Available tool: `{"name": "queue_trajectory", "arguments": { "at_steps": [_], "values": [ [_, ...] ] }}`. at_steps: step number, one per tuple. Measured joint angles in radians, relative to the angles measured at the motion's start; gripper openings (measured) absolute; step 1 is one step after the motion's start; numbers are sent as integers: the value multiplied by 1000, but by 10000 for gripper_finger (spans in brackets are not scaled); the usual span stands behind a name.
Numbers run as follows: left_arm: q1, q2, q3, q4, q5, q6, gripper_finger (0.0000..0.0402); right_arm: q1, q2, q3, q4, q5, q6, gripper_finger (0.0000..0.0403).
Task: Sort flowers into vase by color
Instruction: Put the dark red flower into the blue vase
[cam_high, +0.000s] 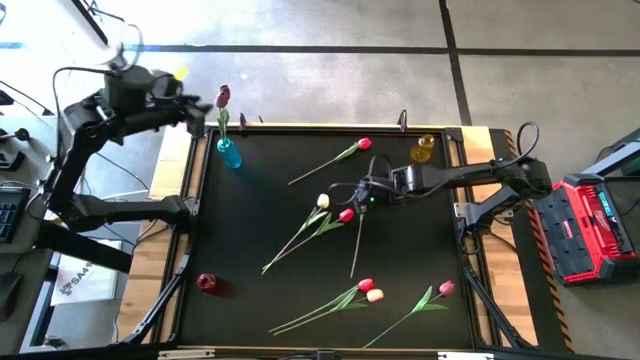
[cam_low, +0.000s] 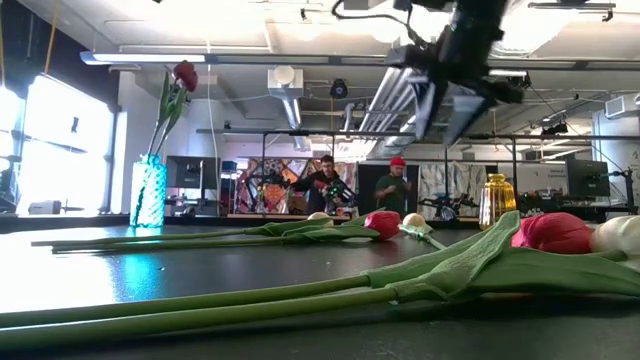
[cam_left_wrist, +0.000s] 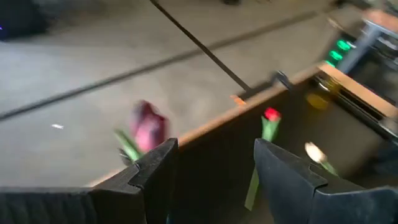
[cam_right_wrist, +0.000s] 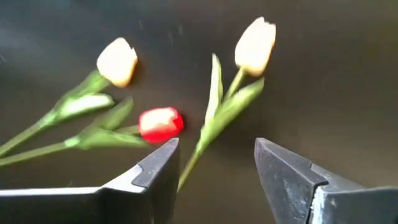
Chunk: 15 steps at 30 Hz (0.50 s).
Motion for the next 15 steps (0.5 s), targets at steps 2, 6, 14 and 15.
{"name": "queue_trajectory", "arguments": {
  "at_steps": [2, 6, 14, 15],
  "values": [
    [-50, 7, -21, 2, 12, -26, 198, 16, 0, -36, -1, -30, 44, 197],
    [-152, 21, -62, 4, -7, -66, 197, 64, 0, -89, -3, -93, 110, 197],
    [-355, 58, -161, 77, -33, -122, 197, 190, 0, -132, 28, -214, 148, 197],
    [-380, 65, -173, 94, -37, -122, 197, 205, 0, -132, 33, -221, 148, 197]
  ]
}}
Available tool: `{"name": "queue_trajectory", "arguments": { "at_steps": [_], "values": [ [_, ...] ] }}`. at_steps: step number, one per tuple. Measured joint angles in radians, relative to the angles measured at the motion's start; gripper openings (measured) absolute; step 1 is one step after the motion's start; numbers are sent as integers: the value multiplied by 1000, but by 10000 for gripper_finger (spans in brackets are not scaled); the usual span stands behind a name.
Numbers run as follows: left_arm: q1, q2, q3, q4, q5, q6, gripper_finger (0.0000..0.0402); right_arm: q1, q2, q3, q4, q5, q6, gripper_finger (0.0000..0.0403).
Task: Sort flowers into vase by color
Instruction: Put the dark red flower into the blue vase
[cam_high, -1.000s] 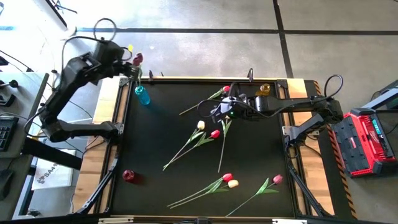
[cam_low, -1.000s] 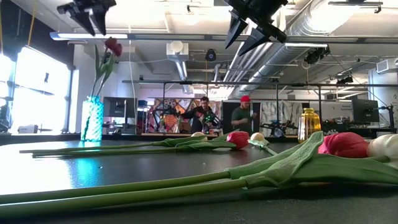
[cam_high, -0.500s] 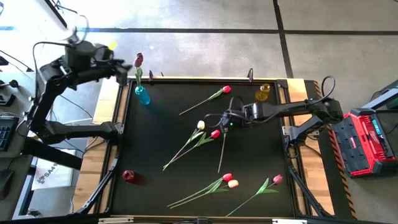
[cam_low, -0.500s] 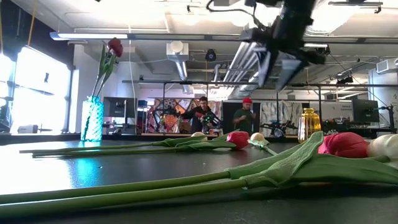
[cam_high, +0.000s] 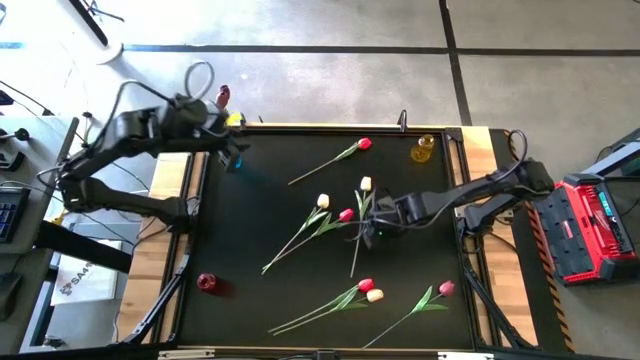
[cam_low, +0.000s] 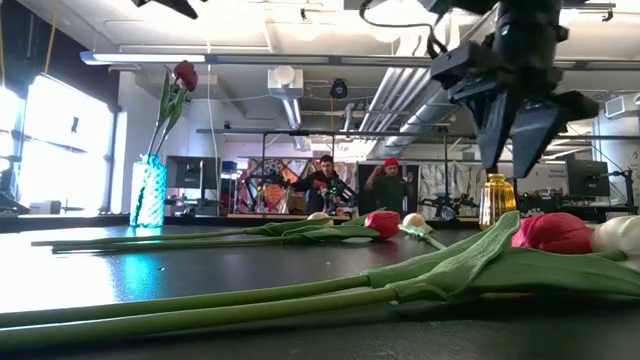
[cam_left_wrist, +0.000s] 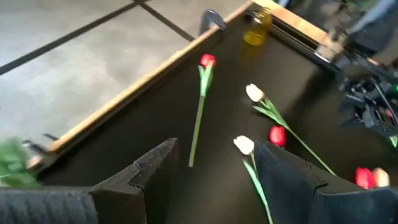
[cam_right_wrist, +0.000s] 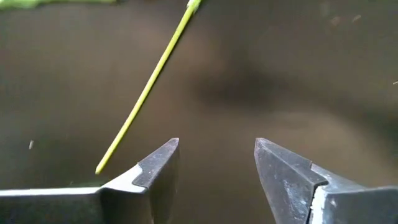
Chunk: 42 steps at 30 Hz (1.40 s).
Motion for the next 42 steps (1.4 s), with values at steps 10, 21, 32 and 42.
{"name": "queue_trajectory", "arguments": {
  "at_steps": [10, 21, 32, 42],
  "values": [
    [-167, 108, -50, 80, -22, -111, 197, 191, 0, 0, 11, -134, 246, 197],
    [-324, 235, -50, 76, -66, -184, 197, 494, 0, 0, 13, -205, 776, 197],
    [-333, 309, -50, 83, -19, -55, 197, 542, 90, 1, -81, -306, 944, 197],
    [-372, 294, -50, 80, -10, -30, 197, 600, 190, 0, 69, -370, 951, 197]
  ]
}}
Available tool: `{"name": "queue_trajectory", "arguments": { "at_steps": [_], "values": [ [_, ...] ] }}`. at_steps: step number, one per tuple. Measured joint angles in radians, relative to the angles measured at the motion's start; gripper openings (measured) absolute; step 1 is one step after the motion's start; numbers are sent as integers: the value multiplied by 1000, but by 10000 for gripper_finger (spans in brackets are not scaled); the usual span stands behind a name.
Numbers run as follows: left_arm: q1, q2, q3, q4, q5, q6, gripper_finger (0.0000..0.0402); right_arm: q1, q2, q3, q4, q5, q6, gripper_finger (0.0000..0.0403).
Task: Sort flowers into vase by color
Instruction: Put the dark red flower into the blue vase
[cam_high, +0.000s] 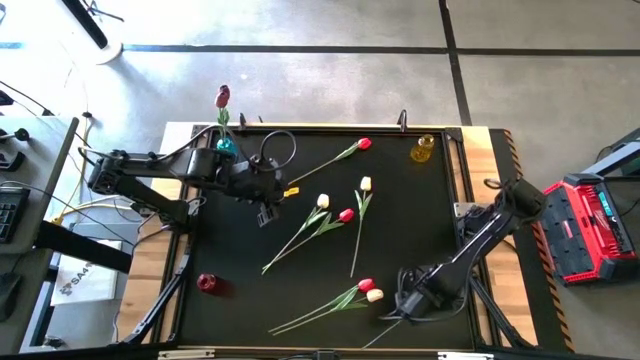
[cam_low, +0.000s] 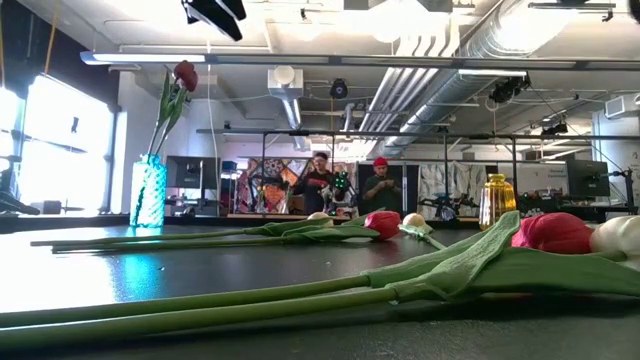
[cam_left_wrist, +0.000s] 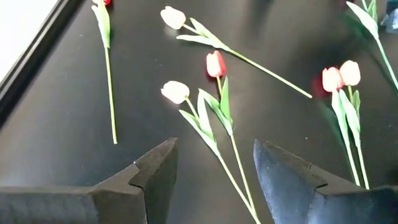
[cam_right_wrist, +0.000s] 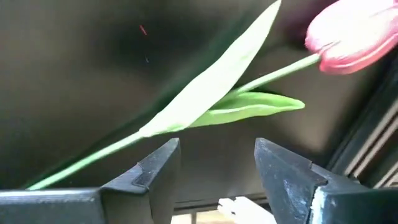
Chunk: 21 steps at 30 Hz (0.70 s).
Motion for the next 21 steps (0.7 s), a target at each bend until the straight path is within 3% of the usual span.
{"name": "queue_trajectory", "arguments": {
  "at_steps": [11, 21],
  "values": [
    [0, -1, 0, 0, 16, -1, 197, 6, 81, 0, 343, 60, 8, 197],
    [-8, -1, 0, -7, 40, -3, 197, -41, 120, 1, 300, 42, 6, 197]
  ]
}}
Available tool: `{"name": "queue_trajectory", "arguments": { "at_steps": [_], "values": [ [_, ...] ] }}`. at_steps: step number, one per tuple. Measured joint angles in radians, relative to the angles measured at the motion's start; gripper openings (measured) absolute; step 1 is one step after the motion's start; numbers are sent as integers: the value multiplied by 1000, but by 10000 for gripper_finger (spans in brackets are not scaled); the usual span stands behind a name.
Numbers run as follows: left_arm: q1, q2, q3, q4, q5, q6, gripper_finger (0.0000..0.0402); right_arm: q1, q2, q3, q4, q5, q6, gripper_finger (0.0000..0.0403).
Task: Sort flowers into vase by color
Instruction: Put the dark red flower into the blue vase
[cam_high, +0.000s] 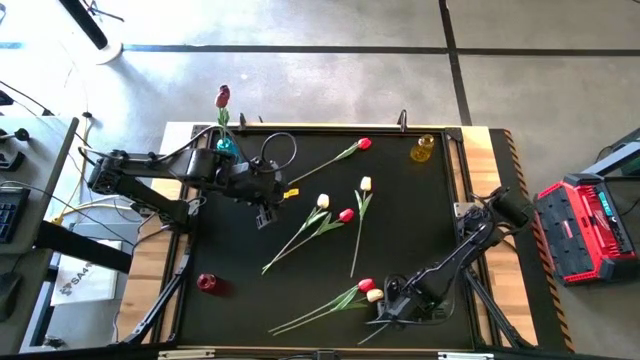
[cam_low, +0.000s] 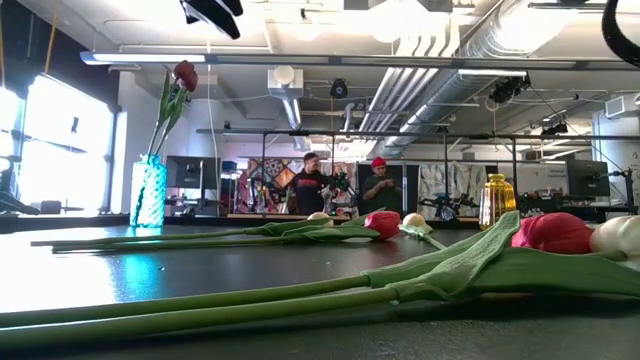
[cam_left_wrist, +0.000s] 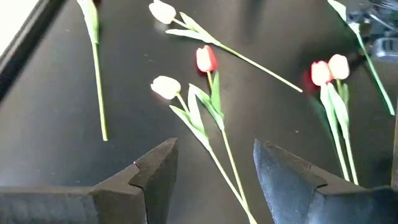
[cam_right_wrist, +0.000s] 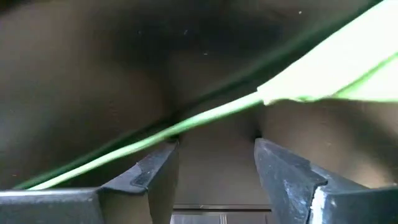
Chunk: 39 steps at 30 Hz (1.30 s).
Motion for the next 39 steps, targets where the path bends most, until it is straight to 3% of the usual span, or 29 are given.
{"name": "queue_trajectory", "arguments": {
  "at_steps": [8, 14, 19, 30, 39],
  "values": [
    [-5, 0, 0, 1, -1, 8, 197, -26, -3, 0, -35, 35, -23, 197],
    [-5, 0, 0, 1, -4, 16, 197, -44, -3, 0, -32, 30, -154, 197],
    [-5, 0, 0, 1, -4, 18, 197, -32, -19, -1, 26, 59, -13, 197],
    [-5, 0, 0, 1, -4, 8, 197, -43, -70, -1, -138, 72, 16, 197],
    [-5, 0, 0, 0, 2, 1, 197, -68, -60, -1, -157, 80, 18, 197]
  ]
}}
